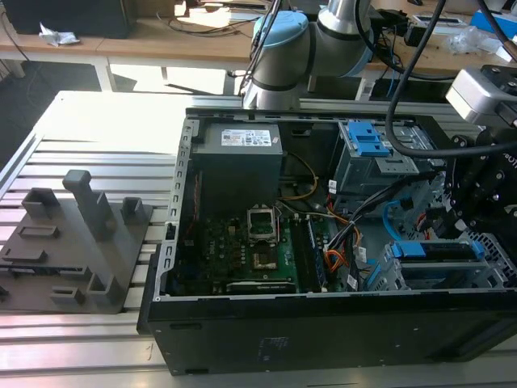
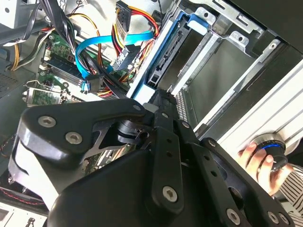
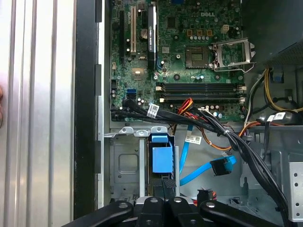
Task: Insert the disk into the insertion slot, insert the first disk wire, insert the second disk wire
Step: 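Insert the first disk wire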
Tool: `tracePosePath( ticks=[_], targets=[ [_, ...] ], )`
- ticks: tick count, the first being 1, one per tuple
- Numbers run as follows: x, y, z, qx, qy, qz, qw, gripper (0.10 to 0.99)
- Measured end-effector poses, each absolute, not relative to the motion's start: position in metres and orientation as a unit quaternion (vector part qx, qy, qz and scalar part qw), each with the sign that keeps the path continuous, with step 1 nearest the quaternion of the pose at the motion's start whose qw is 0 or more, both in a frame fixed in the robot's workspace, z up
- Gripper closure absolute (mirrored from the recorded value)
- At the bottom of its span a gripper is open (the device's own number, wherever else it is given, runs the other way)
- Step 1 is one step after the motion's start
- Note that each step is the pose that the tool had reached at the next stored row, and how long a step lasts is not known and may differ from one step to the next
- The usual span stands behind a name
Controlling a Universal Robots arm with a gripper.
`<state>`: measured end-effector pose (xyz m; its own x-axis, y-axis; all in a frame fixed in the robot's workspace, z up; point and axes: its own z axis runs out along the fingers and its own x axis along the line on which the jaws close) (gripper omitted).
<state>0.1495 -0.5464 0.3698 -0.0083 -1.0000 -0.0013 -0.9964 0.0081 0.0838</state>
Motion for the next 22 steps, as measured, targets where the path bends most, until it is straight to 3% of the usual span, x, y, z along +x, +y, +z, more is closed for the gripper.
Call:
tracePosePath(
  ticks=[1,4,11,22],
  targets=[
    [0.150,-0.546,0.370,0.704,-0.709,-0.030,0.029,0.973],
    [0.150,-0.546,0.370,0.704,-0.709,-0.030,0.029,0.784],
    [0.150,-0.543,0.382,0.704,-0.709,-0.030,0.029,0.784],
    [0.156,-0.502,0.375,0.703,-0.709,-0.037,0.033,0.784]
  ],
)
